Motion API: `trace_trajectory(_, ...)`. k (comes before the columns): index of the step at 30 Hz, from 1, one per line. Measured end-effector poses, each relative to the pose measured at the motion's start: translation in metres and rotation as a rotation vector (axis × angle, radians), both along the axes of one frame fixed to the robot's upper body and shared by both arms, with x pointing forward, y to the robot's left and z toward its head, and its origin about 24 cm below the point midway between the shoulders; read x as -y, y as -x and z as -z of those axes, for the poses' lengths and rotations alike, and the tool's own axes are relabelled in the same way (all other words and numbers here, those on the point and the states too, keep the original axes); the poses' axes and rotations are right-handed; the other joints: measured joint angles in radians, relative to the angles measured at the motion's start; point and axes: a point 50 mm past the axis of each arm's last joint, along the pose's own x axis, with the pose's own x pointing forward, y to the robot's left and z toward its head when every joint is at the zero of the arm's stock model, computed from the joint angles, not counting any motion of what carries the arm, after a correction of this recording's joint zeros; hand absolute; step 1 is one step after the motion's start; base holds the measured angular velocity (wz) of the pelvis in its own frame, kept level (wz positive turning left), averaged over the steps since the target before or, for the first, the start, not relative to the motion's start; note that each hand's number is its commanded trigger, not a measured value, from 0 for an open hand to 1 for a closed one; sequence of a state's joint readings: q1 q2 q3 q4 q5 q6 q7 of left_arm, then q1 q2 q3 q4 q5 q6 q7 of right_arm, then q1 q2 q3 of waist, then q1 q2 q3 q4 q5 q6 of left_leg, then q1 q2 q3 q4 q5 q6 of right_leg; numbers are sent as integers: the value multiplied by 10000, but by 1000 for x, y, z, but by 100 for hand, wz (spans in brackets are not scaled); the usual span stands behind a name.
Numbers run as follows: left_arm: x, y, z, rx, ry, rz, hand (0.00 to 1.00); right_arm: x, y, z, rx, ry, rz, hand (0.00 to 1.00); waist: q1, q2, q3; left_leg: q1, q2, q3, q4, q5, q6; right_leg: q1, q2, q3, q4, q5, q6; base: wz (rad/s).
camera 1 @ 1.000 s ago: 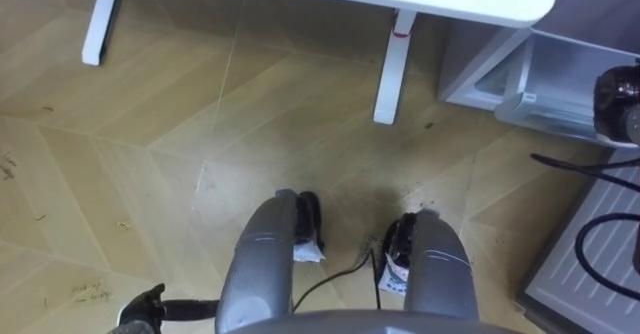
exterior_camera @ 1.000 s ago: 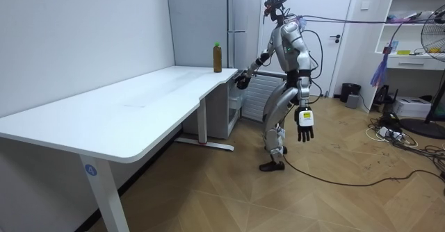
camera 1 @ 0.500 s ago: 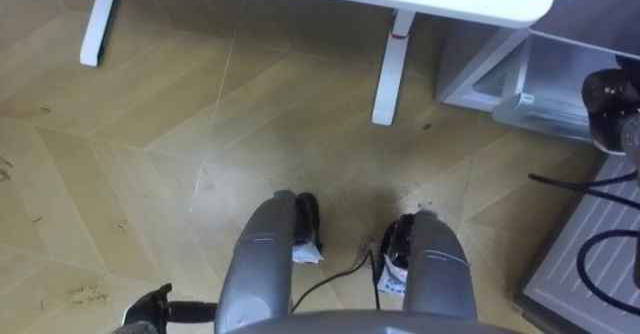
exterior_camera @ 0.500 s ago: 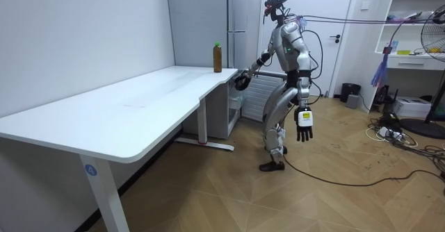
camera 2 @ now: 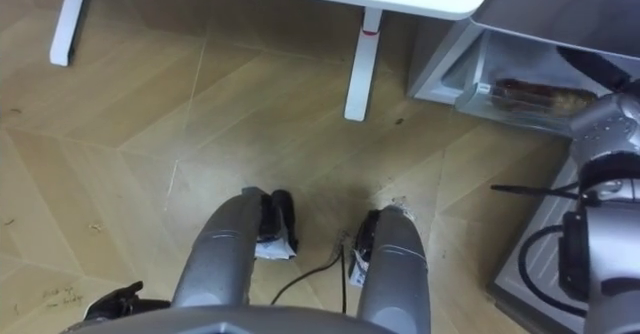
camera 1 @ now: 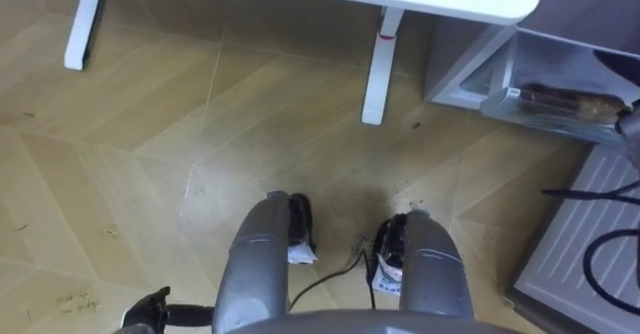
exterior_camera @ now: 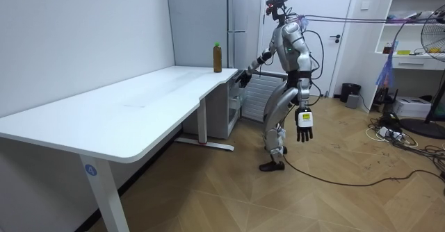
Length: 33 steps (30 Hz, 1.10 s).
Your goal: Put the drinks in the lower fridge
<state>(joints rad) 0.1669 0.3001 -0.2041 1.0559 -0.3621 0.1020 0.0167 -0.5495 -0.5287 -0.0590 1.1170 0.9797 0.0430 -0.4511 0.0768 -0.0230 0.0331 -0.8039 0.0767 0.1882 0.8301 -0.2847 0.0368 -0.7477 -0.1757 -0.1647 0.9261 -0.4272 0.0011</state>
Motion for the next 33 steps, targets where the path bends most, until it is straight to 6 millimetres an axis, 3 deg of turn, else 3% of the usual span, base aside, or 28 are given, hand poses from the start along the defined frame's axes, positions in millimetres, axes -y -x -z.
trace_trajectory(13, 4, 0, 1, -9, 146, 390, 0, -3, -3, -4, -200, 305, 152, 0, 86, -26, 17, 3, 21, 10, -39, -3, 0, 9, 20, 16, -57, 4, 0, 0)
trace_trajectory(21, 3, 0, 1, 39, 186, 372, 0, -1, 11, 12, -601, 267, -214, 0, 91, -18, 26, 830, 20, 2, -544, 17, -52, 888, 65, -113, -660, 59, 9, 0)
trace_trajectory(30, -3, 4, 0, 22, 440, -168, 0, 2, 53, 50, -1981, 822, -1802, 0, 0, -82, 6, 2322, -61, -30, -1175, -109, -107, 2658, 104, -426, -1755, 138, 139, 3)
trace_trajectory(33, -8, 10, 0, -22, 407, -601, 0, -8, 88, 82, -3133, 582, -2482, 0, 0, -55, -115, 2976, 26, -265, -1391, -253, -227, 3567, 383, -607, -2459, 190, 218, 8)
